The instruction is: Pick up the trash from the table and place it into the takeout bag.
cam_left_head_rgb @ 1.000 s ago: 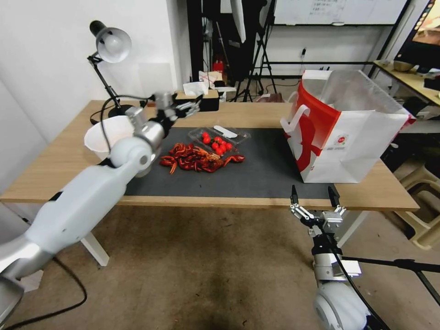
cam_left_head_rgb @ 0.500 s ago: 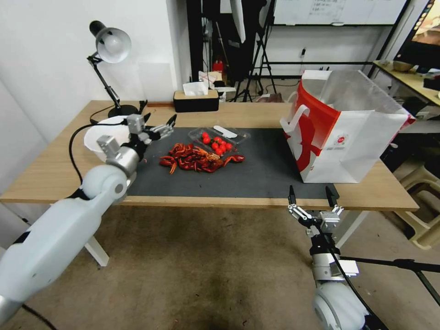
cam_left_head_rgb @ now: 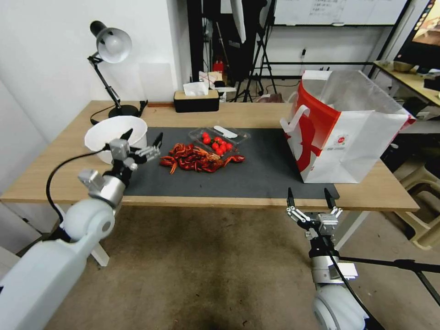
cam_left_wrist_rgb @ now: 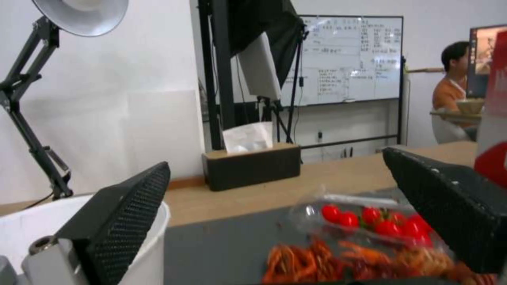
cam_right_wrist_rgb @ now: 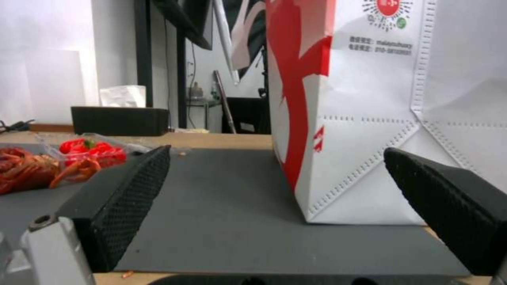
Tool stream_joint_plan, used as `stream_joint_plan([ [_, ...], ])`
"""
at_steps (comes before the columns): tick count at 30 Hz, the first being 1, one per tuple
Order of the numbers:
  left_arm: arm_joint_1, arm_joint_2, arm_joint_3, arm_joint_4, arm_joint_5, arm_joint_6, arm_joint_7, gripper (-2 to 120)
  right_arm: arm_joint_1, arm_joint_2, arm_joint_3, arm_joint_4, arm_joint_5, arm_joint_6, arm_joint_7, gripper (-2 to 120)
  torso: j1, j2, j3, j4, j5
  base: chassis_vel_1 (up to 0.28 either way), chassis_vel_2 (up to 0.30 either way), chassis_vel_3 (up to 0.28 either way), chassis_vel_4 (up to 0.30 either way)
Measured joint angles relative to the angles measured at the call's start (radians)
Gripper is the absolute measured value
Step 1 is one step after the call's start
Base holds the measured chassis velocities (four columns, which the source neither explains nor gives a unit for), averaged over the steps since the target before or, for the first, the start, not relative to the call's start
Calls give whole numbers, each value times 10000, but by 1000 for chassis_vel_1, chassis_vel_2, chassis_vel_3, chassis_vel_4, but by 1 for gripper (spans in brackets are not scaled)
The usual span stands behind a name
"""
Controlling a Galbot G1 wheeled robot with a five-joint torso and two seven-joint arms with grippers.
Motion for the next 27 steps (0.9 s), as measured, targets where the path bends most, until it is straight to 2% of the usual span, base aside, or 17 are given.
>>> stream_joint_plan([
  [3,681,-222,-242,-206,467,-197,-19,100,-30,31,0,16,-61,1,6,100,1,0,-1,7,1,0,0,0,0],
  [8,1693,-668,-659,-465,1185,-602,-61,100,-117,66,-15,58,-142,1,19,100,0,1,0,5,0,0,0,0,0],
  [27,3725,-2069,-1471,-692,2899,-1566,-242,100,-392,122,-8,180,-360,62,117,100,1,1,0,5,0,0,0,0,0],
])
